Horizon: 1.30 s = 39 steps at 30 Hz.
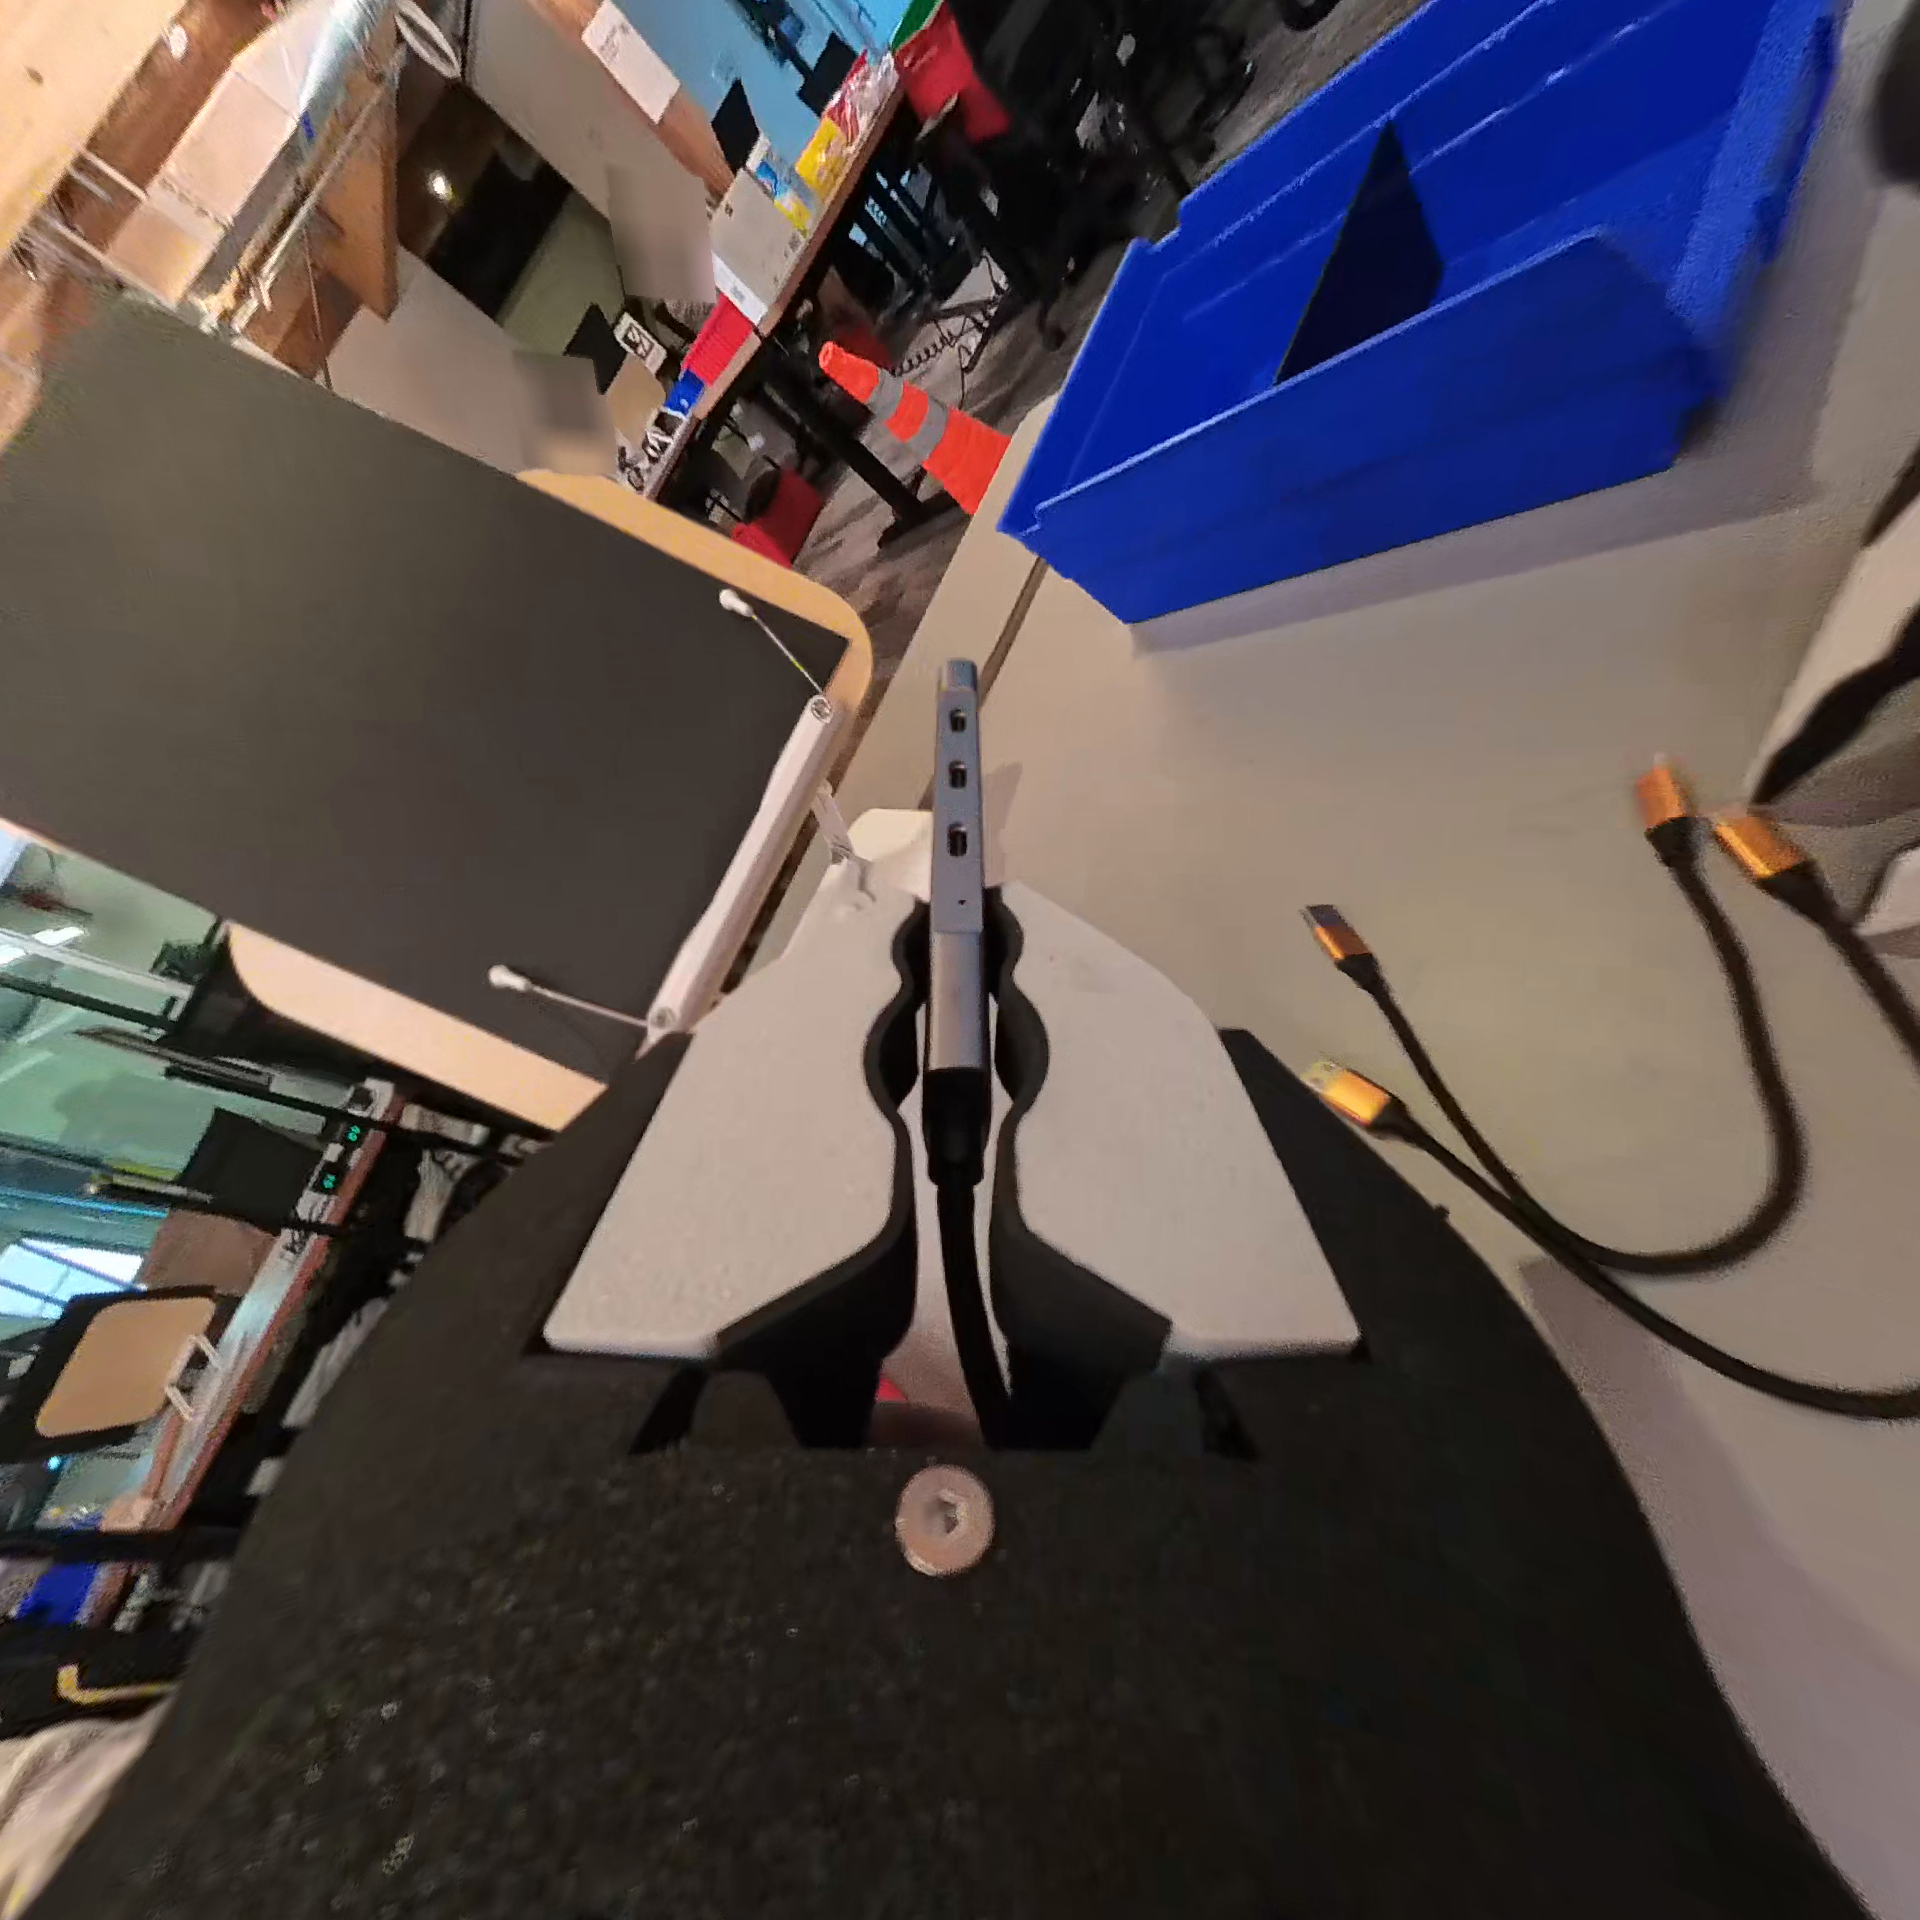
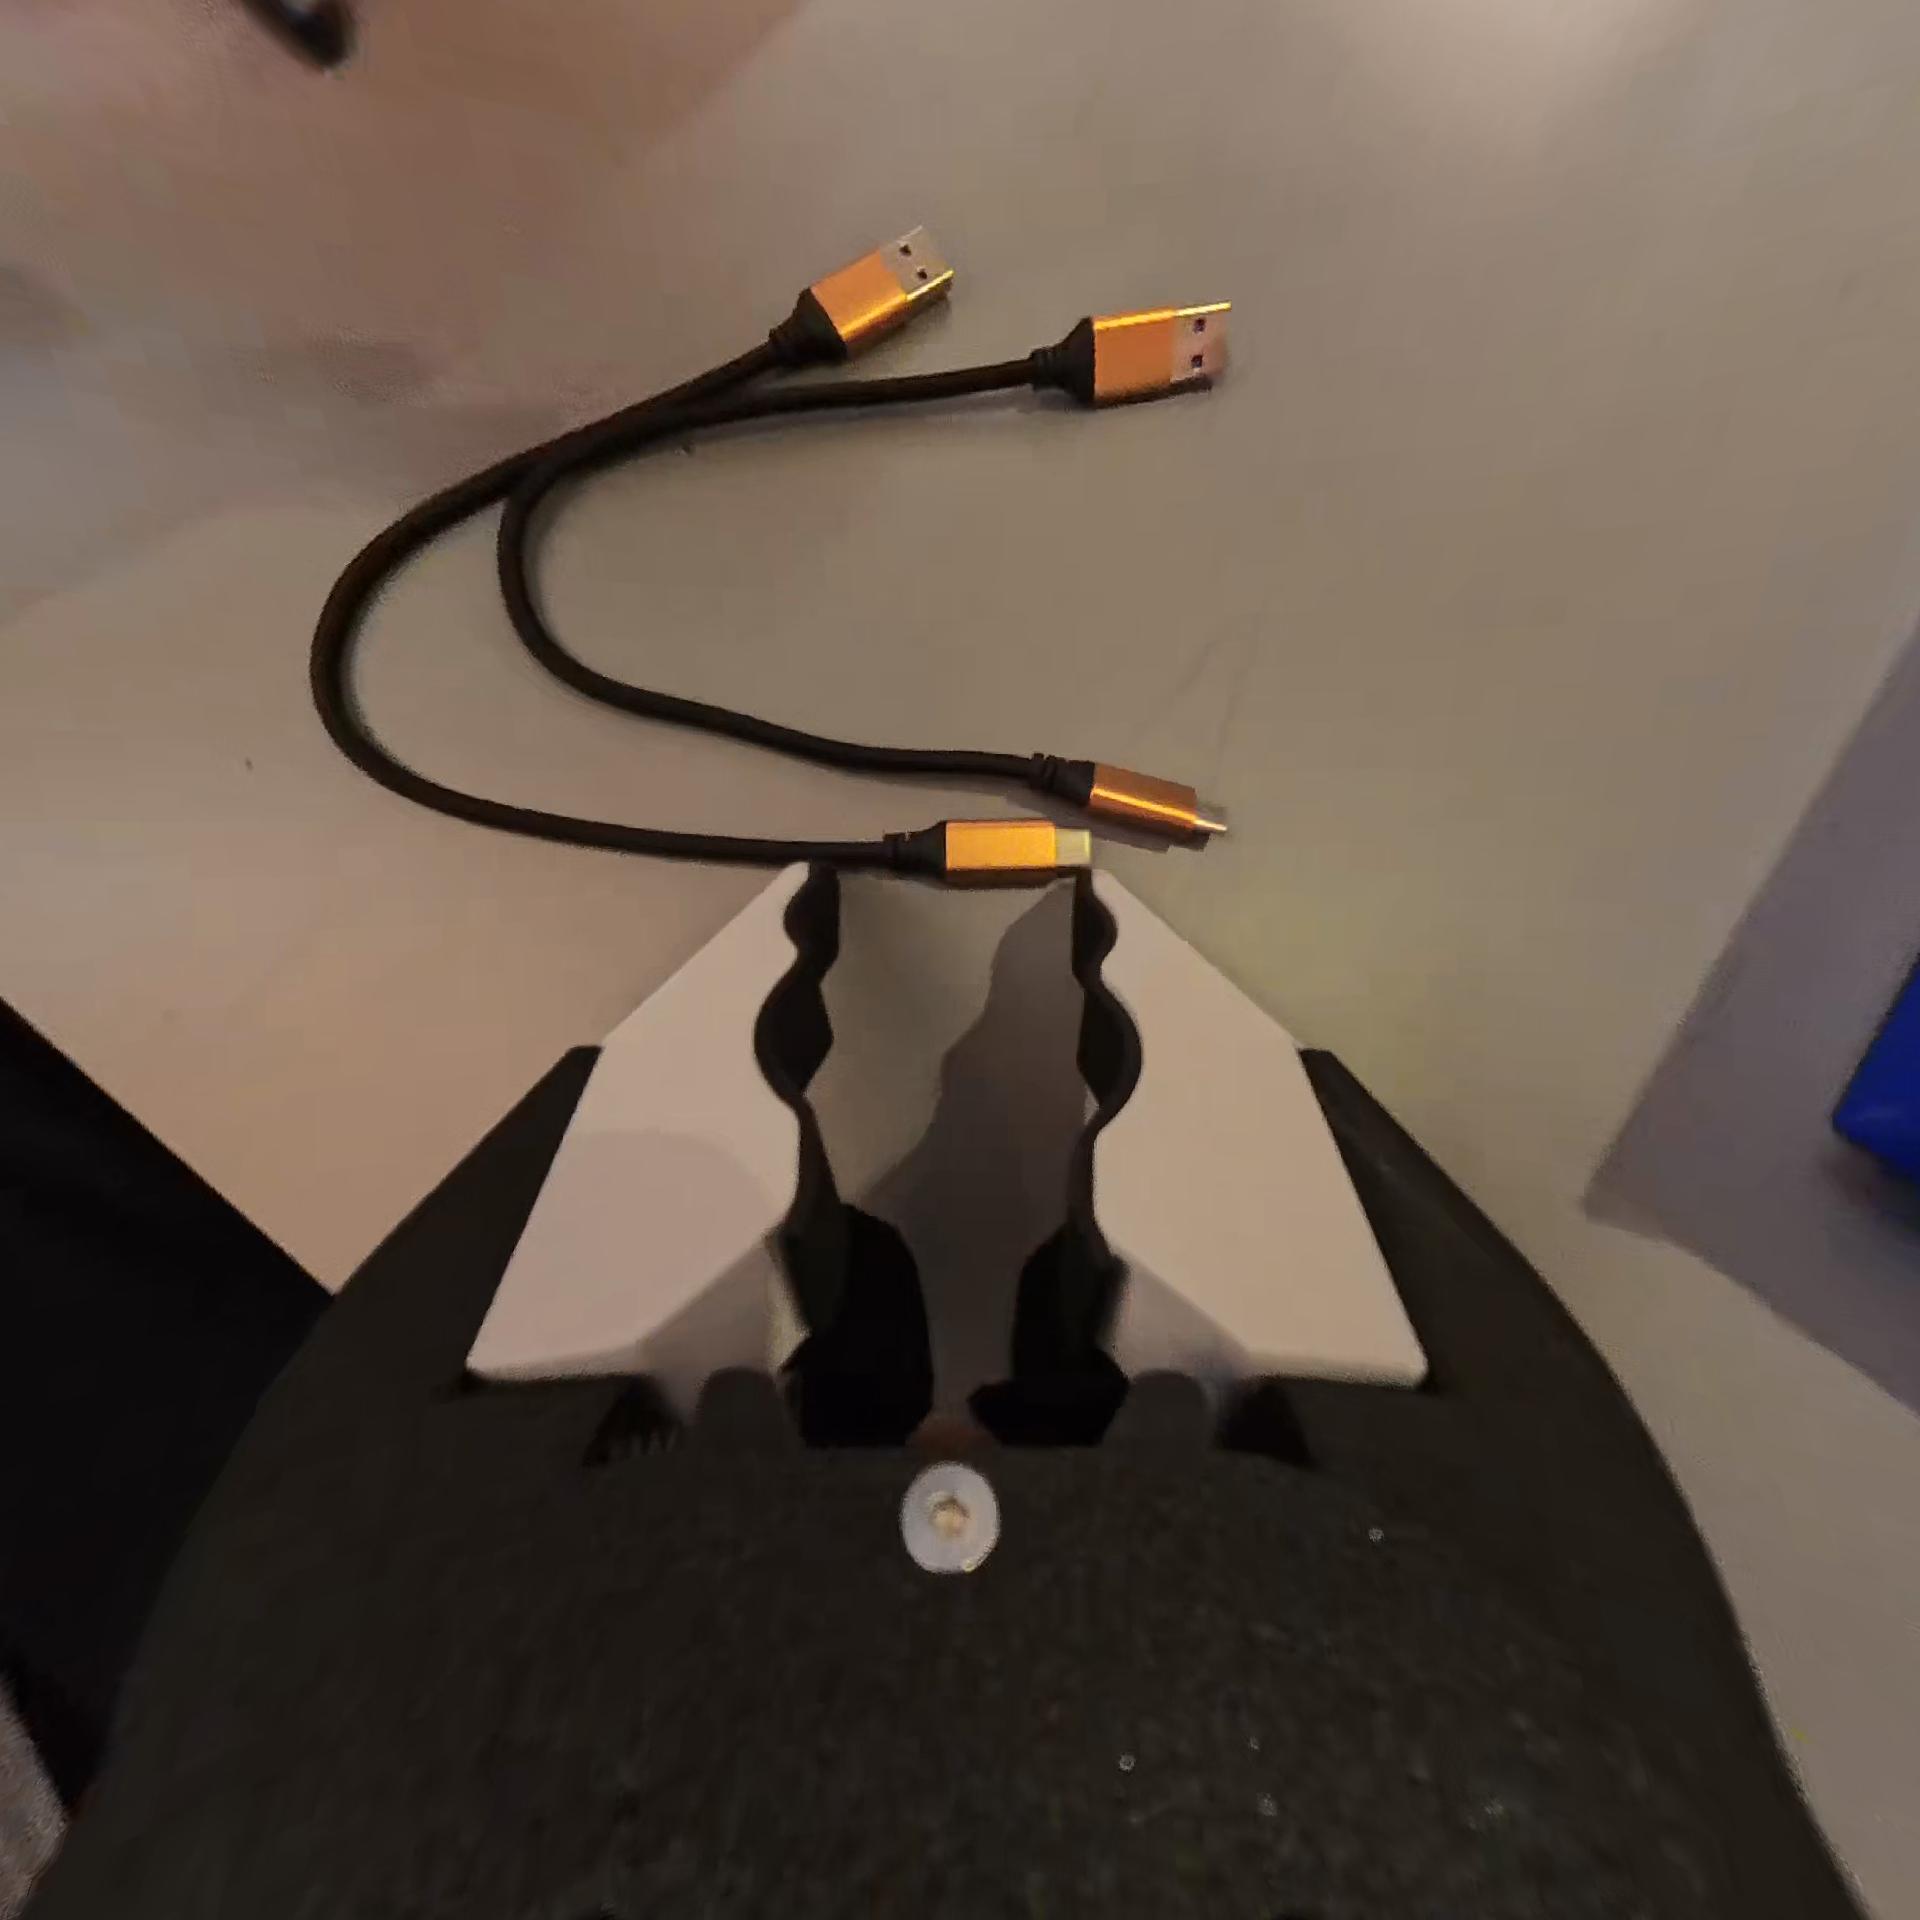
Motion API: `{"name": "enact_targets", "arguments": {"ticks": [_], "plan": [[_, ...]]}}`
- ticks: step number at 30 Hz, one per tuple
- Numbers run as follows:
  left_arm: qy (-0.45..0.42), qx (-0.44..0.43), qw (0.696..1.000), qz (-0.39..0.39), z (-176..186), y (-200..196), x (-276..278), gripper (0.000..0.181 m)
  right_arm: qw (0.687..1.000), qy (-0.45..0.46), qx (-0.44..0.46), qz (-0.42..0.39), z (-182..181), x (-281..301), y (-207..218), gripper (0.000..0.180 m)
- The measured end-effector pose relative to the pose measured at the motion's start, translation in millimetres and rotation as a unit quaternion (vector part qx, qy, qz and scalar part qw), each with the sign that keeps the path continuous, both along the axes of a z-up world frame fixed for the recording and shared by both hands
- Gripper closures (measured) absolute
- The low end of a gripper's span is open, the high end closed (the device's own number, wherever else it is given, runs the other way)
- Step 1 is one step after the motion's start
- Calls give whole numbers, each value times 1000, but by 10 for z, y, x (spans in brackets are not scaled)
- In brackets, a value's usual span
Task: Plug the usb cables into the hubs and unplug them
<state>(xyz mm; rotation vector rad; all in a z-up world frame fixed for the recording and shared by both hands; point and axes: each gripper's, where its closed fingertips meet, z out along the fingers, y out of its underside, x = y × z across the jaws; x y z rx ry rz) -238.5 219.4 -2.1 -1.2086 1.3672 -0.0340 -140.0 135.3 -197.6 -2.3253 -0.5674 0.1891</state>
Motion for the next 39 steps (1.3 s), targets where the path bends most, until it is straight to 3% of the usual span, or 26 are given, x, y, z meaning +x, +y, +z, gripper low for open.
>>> {"name": "enact_targets", "arguments": {"ticks": [7, 12, 17, 22, 26, 35, 39], "plan": [[-106, -108, 987, 53, -208, -610, -421, 172, 999, 21, 11, -37, -7, 89, 167, 114], [-144, -96, 979, 105, -406, -826, -702, 172, 997, 40, 23, -59, 77, 162, 209, 130], [-164, -69, 977, 119, -466, -902, -816, 171, 993, 54, 14, -101, 56, 119, 387, 130], [-169, -80, 975, 117, -484, -895, -805, 172, 992, -3, 18, -127, -11, 130, 546, 135], [-154, -77, 978, 114, -526, -890, -778, 172, 997, -1, 20, -68, -11, 34, 598, 147], [-144, -77, 979, 118, -556, -863, -810, 171, 989, -58, 101, 87, 204, 56, 682, 148], [-143, -76, 980, 112, -537, -875, -779, 171, 971, -3, 98, 219, 345, -113, 493, 148]]}}
